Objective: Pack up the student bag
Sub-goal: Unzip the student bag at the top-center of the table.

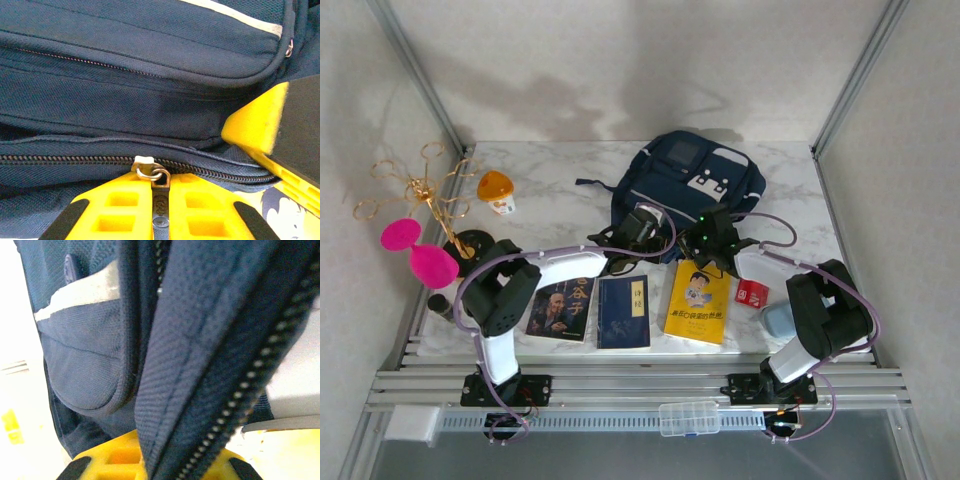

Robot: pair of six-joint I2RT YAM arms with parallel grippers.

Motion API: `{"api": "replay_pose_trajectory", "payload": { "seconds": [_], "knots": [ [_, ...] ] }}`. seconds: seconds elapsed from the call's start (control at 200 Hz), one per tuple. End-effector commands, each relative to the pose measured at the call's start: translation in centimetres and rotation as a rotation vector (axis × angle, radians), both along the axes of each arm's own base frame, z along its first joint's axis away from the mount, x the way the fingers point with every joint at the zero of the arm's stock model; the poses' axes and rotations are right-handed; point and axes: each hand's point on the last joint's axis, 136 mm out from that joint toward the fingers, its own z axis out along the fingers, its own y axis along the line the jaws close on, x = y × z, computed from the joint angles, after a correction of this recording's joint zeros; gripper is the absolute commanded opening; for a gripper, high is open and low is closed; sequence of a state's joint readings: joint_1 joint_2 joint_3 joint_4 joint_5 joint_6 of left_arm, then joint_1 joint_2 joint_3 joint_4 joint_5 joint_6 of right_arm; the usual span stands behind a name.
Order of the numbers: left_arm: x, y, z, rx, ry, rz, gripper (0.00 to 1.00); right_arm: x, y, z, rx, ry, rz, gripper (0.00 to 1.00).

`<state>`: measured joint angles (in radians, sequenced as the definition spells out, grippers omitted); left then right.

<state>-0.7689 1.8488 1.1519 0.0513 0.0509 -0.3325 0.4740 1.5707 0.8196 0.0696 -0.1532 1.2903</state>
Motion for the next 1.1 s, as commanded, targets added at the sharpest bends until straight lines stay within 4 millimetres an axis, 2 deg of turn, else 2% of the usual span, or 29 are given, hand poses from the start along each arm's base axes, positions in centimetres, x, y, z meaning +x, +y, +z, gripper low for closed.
{"api": "replay_pose_trajectory", "payload": {
  "seconds": [0.0, 0.2, 0.315, 0.446, 0.521, 0.576, 0.671, 0.721, 0.736, 0.816, 0.971, 1.051, 1.091],
  "knots": [
    [0.2, 2.2, 2.6, 0.029, -0.060, 0.042, 0.00, 2.4, 0.9, 5.8, 0.010, -0.201, 0.087, 0.04],
    [-0.4, 6.6, 2.1, 0.064, -0.048, 0.124, 0.00, 2.9, 0.3, 9.1, -0.068, -0.318, 0.193, 0.04],
    [-0.8, 9.5, 2.1, 0.084, -0.045, 0.194, 0.00, 3.3, 2.8, 10.0, -0.085, -0.355, 0.325, 0.01],
    [-1.8, 11.3, 2.5, 0.082, -0.039, 0.234, 0.00, 3.0, 6.6, 10.5, -0.101, -0.390, 0.479, 0.00],
    [-2.0, 15.1, 2.2, 0.157, -0.040, 0.418, 0.00, 2.8, 6.9, 10.9, -0.137, -0.405, 0.519, 0.00],
    [-2.5, 16.0, 1.9, 0.161, -0.026, 0.440, 0.00, 2.3, 6.6, 11.1, -0.155, -0.420, 0.558, 0.00],
    [-3.8, 15.3, 1.1, 0.089, 0.014, 0.404, 0.00, 2.6, 3.7, 10.7, -0.217, -0.424, 0.559, 0.00],
    [-4.4, 14.8, 0.7, 0.060, 0.042, 0.396, 0.00, 3.2, 1.6, 10.2, -0.240, -0.413, 0.539, 0.00],
    [-4.5, 14.7, 0.5, 0.051, 0.050, 0.396, 0.00, 3.7, 0.2, 10.0, -0.250, -0.404, 0.514, 0.00],
    [-5.2, 12.1, 0.4, -0.006, 0.065, 0.327, 0.00, 5.0, -3.3, 9.1, -0.270, -0.369, 0.434, 0.01],
    [-3.9, 7.6, 1.1, -0.038, 0.051, 0.279, 0.00, 6.6, -4.9, 8.6, -0.264, -0.345, 0.386, 0.18],
    [-3.2, 6.2, 1.5, -0.059, 0.043, 0.262, 0.00, 6.4, -5.0, 8.7, -0.247, -0.334, 0.362, 0.41],
    [-2.9, 5.8, 1.4, -0.052, 0.043, 0.255, 0.00, 6.2, -5.1, 8.6, -0.250, -0.322, 0.352, 0.47]
  ]
}}
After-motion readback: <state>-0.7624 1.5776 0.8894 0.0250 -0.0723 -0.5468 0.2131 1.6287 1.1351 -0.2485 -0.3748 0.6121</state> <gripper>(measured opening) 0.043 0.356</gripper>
